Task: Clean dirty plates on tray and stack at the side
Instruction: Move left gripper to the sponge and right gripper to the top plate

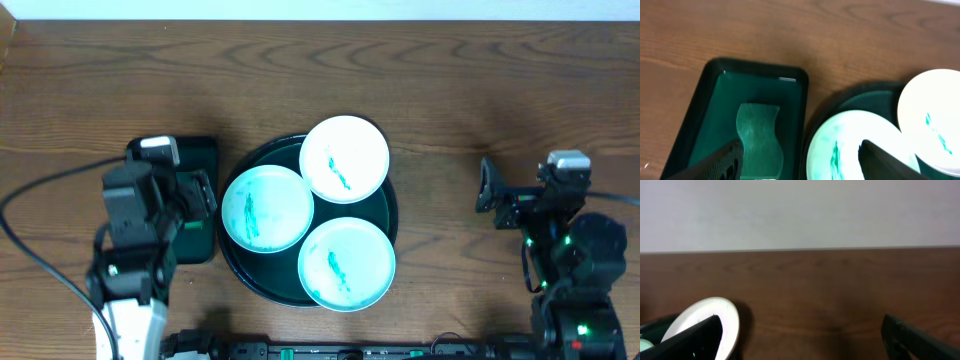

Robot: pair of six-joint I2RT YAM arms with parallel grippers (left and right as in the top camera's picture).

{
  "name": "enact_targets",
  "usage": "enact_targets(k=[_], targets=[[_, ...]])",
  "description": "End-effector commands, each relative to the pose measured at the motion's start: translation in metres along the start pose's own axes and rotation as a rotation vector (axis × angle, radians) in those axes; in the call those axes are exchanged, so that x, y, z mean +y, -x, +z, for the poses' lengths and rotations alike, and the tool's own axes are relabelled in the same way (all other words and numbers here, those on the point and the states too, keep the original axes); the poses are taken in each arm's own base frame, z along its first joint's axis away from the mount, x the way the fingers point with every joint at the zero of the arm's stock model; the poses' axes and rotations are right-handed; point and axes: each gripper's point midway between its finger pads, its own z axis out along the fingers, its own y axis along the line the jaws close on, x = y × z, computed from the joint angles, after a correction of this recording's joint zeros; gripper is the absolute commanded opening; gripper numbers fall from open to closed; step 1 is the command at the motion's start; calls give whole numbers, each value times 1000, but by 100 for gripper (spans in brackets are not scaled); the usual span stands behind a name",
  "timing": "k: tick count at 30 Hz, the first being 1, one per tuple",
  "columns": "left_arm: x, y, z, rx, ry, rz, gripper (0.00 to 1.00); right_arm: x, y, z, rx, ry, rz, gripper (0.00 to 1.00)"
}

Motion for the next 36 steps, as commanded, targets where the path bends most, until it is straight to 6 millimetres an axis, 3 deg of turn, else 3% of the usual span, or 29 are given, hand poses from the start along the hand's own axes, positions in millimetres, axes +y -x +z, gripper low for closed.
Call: enact_targets(k=[1,7,10,15,19,25,29,33,36], targets=[[-6,24,-7,37,-14,23,74,11,16,4,27,52,-14,99],[-6,32,-8,204,-2,12,74,23,20,17,169,112,8,99],[-7,31,-8,285,1,7,74,39,22,25,248,208,5,99],[-25,26,-7,388,-107,31,74,60,12,38,426,337,52,99],[-26,28,-1,390,-117,28,74,59,-2,52,576,337,98,99],[-26,29,1,384,-117,30,74,61,-17,77,623,365,123,99],[-26,32,2,372,-118,31,75,90,-18,83,627,537,172,99],[-27,32,2,371,-117,27,74,123,-35,94,707,561,247,87],[-26,32,3,372,-112,27,74,162,-61,103,787,502,269,73]])
